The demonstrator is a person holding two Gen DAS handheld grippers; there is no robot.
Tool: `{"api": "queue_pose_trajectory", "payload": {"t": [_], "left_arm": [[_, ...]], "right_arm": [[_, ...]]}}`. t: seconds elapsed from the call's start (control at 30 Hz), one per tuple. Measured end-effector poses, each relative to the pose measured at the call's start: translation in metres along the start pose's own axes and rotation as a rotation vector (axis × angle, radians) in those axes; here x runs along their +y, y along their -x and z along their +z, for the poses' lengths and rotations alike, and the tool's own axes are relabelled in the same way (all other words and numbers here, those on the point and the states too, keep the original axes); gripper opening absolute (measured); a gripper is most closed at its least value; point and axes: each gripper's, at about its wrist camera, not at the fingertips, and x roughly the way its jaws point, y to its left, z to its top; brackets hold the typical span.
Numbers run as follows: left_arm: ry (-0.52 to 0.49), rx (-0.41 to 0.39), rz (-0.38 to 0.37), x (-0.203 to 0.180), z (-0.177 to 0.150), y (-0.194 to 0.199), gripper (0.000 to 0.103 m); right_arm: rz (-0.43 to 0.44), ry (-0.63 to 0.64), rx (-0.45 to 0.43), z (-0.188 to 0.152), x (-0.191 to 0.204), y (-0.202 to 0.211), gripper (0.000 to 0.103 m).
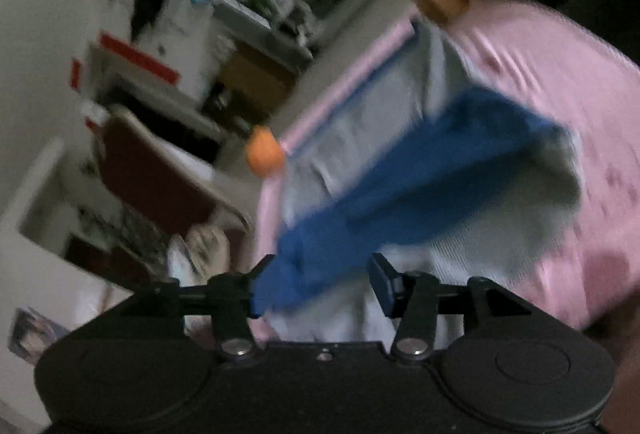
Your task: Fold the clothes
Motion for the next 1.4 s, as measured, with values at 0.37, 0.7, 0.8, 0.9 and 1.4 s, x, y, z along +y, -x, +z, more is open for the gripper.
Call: {"api": "queue_pose_trajectory", "payload": {"t": [0.37,0.7,0.8,0.9,1.4], "left_arm": [[-0.067,0.041,0.041,-0.016,-0.029,0.003,0.047],[-0.047,0.024,0.035,-0.008,-0.032,0.009,0.047],[-0.041,0.015,0.026,-0.006,-0.033,0.012,0.047],[-0.039,0.005,0.02,-0.005,-0.034,0.015,0.047],[0.157,-0.109,0.048,0.035,-0.027,0.04,0.047]], "right_arm": [[-0.271,0.149,0.424,-0.103,-0.001,-0.071,0.06],[-0.345,0.351,0.475,-0.136,-0.005,-0.116,0.058],[-0.341,0.381,0.498,-0.14,-0.013,-0.123,0.034],[-0.333,0.418,0.514,-0.145,-0.017,-0.127,0.021],[-0.283,0.624,0.398,-0.15,0.089,-0.013,0.006]]}}
